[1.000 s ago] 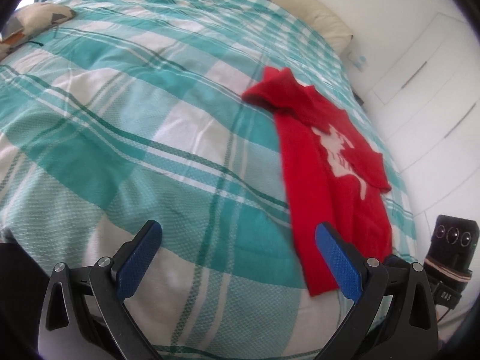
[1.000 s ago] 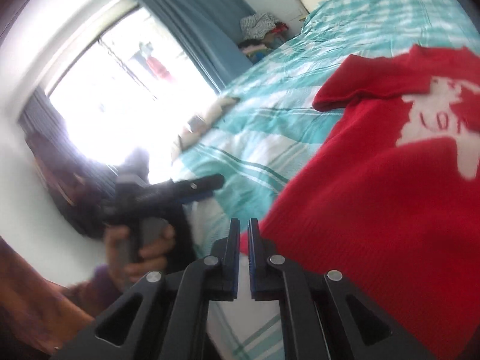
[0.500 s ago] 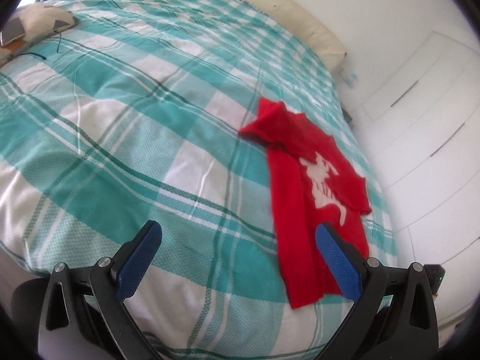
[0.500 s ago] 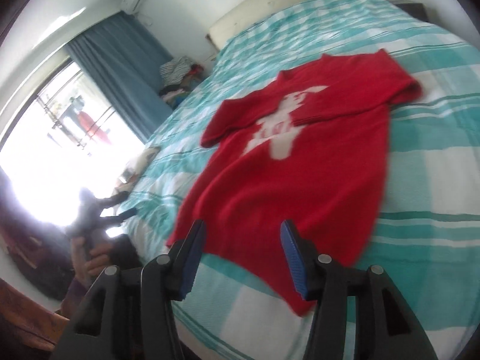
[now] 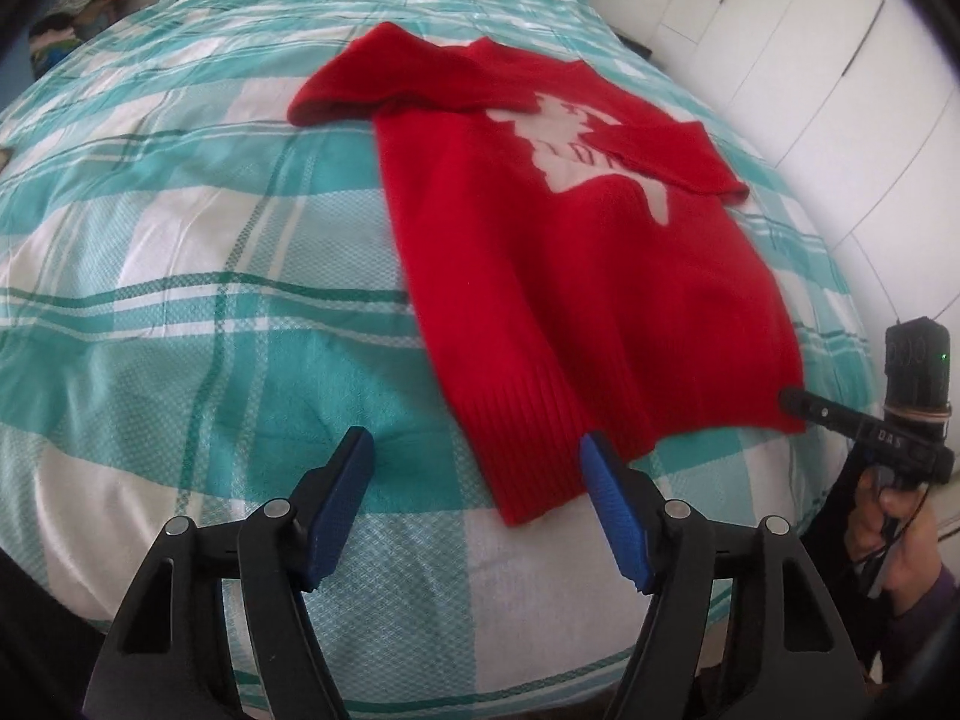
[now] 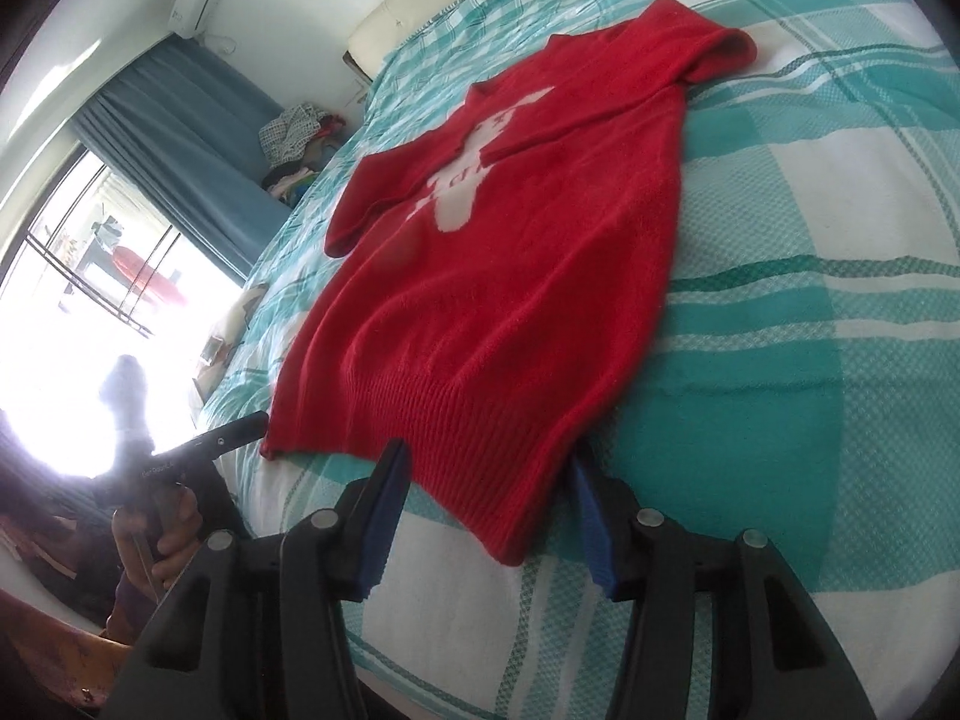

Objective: Fold small clothes

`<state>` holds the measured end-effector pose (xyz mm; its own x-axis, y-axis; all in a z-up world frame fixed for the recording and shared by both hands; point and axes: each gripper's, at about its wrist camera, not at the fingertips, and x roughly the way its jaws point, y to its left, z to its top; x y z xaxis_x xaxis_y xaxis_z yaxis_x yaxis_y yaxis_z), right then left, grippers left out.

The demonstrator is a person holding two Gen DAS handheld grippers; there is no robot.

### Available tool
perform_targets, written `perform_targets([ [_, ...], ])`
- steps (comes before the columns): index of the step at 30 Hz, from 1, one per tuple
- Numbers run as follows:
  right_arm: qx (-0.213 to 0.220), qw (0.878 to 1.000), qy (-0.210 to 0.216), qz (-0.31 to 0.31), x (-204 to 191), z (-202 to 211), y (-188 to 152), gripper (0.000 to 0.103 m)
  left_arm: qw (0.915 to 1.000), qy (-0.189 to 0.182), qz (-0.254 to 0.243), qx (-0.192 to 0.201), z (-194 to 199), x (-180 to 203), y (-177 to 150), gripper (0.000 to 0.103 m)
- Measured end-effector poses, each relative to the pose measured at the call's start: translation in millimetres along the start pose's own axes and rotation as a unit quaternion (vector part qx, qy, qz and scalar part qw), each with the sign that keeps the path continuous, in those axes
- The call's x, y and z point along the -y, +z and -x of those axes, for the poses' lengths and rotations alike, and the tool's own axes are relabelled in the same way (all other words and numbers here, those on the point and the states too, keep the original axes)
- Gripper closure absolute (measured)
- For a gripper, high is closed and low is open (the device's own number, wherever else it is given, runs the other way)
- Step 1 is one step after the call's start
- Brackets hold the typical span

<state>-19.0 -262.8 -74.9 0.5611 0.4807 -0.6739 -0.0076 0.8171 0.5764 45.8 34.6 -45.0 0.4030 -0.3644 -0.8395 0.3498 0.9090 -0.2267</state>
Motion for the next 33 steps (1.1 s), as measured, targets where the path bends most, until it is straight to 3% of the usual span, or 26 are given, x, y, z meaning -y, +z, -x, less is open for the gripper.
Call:
perform_targets([
  [1,0.003,1.0,-0.017,0.003,2,3,0,0.099,0.9999,0.012,-0.011,-0.001,-1,3,-1,0.038],
  [3,0.019,1.0,-0.017,-0.01,8,19,0,0.099,0.9996,0.018,-0.021,-0.002,2,3,-3,0.039],
  [7,0.048,0.998,-0.03,-0.023,18,51,6,0.099,0.9997,-0.021,0.008,0.003,9,-10,-3,0.027],
  [12,0.047,0.997,-0.04,-0.036,32,47,9,0.099,0.9996,-0.026,0.01,-0.001,-4,-3,1,0.03],
  [17,0.063,0.996,-0.028,-0.064,43,48,8,0.099,0.9995,-0.025,0.007,-0.02,-23,10,8,0.05],
  [18,0.066,0.995,-0.025,-0.066,43,50,8,0.099,0.9993,-0.026,0.011,-0.024,-27,11,8,0.065],
  [19,0.068,0.995,-0.022,-0.067,43,51,8,0.099,0.999,-0.029,0.015,-0.029,-30,12,8,0.086],
  [20,0.069,0.995,-0.02,-0.067,43,53,7,0.099,0.9987,-0.031,0.019,-0.034,-32,13,8,0.095],
  [23,0.066,0.996,-0.017,-0.063,39,54,7,0.099,0.9985,-0.036,0.026,-0.032,-24,10,8,0.099],
  [28,0.036,0.998,-0.023,-0.04,19,59,7,0.099,0.9993,-0.02,0.03,-0.006,25,-13,5,0.1],
  [33,-0.01,0.999,-0.026,-0.027,-5,55,0,0.099,0.9998,-0.003,0.007,-0.021,37,-5,-5,0.102],
])
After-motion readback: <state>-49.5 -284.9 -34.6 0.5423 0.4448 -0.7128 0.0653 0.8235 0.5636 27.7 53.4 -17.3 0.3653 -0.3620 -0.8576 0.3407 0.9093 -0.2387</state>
